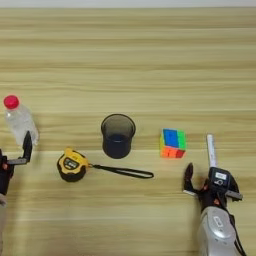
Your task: Move the objects on the table
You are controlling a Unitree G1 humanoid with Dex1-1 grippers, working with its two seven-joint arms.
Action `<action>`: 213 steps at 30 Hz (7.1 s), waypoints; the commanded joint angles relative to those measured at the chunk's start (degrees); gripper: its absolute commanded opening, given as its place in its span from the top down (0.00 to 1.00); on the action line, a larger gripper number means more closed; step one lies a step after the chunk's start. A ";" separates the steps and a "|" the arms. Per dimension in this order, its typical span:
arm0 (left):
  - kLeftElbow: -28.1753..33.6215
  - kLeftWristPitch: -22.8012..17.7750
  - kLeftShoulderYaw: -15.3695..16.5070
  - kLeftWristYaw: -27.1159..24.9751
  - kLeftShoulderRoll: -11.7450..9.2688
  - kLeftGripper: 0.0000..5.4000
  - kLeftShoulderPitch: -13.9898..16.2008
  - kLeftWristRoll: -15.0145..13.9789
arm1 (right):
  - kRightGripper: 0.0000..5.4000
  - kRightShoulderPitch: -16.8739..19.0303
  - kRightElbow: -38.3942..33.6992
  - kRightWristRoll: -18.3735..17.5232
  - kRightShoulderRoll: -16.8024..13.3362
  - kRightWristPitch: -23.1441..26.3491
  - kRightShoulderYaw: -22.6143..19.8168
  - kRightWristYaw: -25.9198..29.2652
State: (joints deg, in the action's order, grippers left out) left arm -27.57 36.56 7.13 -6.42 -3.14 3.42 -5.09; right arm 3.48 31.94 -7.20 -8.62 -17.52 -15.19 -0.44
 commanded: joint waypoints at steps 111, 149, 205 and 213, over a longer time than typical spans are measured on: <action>1.14 -1.01 -0.01 0.03 0.05 0.00 0.17 -0.02 | 0.86 7.11 -26.93 5.89 6.51 8.10 17.13 5.37; 1.47 -1.04 0.07 0.08 0.07 0.00 0.47 -0.11 | 0.63 5.19 -16.41 9.35 7.09 4.84 19.09 4.44; -0.98 -1.00 0.50 -0.42 -0.24 0.00 -1.33 -0.04 | 0.00 4.60 -24.96 9.19 6.24 -0.36 10.99 -2.45; -1.38 -2.10 1.10 -0.68 -1.98 0.00 -4.10 0.04 | 0.00 4.09 -23.23 9.05 6.52 -1.15 10.55 -2.61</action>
State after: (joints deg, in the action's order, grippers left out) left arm -28.33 36.14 7.95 -6.94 -3.92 0.88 -5.09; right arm 8.14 7.68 2.32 -2.29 -18.11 -4.44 -3.01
